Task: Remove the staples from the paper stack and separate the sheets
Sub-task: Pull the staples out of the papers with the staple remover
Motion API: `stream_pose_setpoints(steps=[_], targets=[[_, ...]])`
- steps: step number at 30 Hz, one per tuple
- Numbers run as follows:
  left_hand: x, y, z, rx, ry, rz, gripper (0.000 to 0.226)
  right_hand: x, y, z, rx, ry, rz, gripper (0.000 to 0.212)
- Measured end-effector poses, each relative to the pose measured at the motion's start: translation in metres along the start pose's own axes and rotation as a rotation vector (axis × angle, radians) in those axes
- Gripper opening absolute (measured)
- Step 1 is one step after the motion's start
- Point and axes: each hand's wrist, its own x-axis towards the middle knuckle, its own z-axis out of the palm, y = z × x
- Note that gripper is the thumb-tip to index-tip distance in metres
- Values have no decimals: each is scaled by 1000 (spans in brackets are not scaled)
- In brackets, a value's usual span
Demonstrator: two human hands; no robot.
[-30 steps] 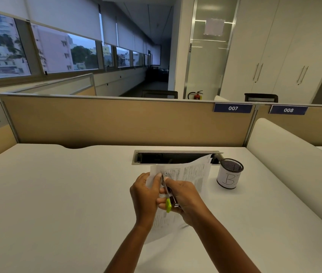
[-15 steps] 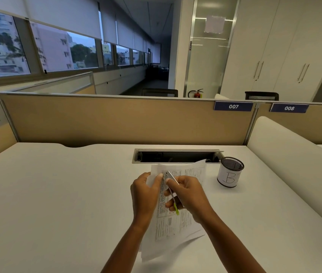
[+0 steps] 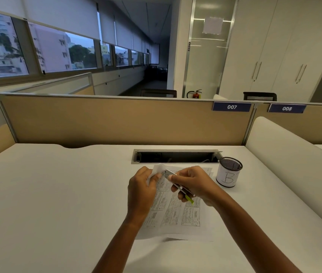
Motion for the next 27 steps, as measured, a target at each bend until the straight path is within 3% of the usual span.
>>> stream_pose_setpoints(steps=[12, 19, 22, 24, 27], targets=[[4, 2, -3, 62, -3, 184, 11, 6, -3, -16, -37, -56, 21, 22], [7, 1, -1, 68, -26, 251, 22, 12, 2, -24, -53, -90, 49, 21], [4, -11, -3, 115, -74, 321, 12, 16, -2, -40, 9, 64, 19, 21], [-6, -24, -2, 98, -82, 278, 5, 17, -9, -63, -101, 222, -21, 22], [-11, -32, 3, -38, 68, 6, 7, 14, -10, -77, -225, 211, -27, 19]])
